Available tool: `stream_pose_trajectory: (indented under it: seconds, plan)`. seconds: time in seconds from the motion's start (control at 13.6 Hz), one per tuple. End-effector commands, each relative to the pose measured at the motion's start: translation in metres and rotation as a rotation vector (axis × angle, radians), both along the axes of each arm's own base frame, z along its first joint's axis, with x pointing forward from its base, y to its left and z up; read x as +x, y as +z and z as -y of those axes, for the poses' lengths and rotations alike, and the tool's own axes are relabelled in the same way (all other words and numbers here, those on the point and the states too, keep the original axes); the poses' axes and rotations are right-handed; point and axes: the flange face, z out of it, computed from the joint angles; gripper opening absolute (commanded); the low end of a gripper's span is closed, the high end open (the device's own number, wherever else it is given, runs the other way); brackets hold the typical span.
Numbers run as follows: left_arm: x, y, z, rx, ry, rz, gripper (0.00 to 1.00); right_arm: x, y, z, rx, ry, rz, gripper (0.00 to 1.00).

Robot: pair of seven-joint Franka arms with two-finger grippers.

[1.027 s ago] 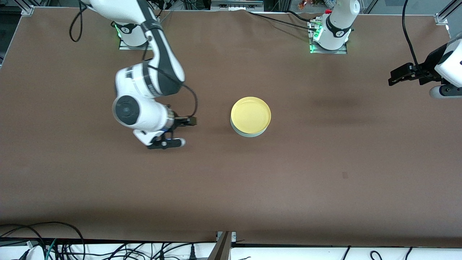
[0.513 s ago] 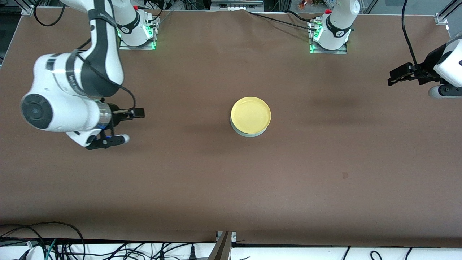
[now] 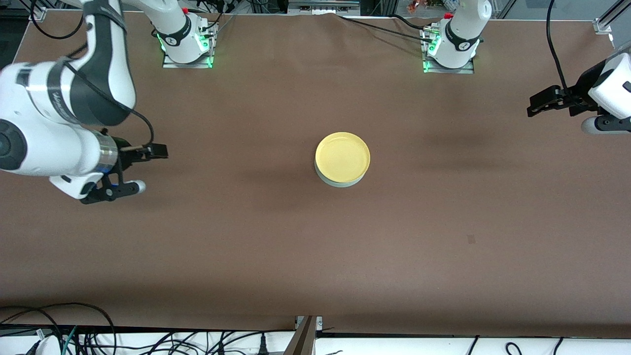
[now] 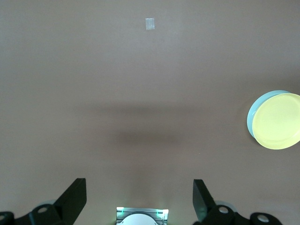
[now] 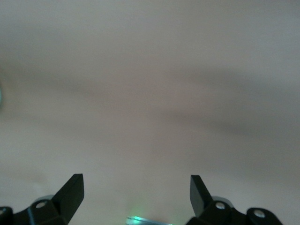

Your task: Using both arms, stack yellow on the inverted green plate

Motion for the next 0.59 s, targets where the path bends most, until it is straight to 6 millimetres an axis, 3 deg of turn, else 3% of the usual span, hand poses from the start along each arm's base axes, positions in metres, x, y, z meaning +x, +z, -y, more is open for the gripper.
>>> stream_pose_trajectory:
  seconds: [0.0, 0.15, 0.29, 0.37, 0.51]
  plan:
    - [0.002, 0.004, 0.003, -0.015, -0.011, 0.002, 1.0, -0.025, 0.047, 0.014, 0.005, 0.026, 0.046, 1.0]
    - [0.002, 0.005, 0.005, -0.016, -0.014, 0.003, 1.0, -0.033, 0.077, 0.041, 0.019, -0.004, 0.09, 1.0]
    - [0.0, 0.006, 0.008, -0.018, -0.02, 0.004, 1.0, -0.058, 0.115, 0.073, 0.036, -0.053, 0.153, 1.0]
    - [-0.001, 0.007, 0.024, -0.015, -0.049, 0.004, 1.0, -0.072, 0.131, 0.085, 0.049, -0.071, 0.178, 1.0]
    - [-0.002, 0.008, 0.027, -0.015, -0.054, 0.003, 1.0, -0.084, 0.145, 0.102, 0.049, -0.095, 0.2, 1.0]
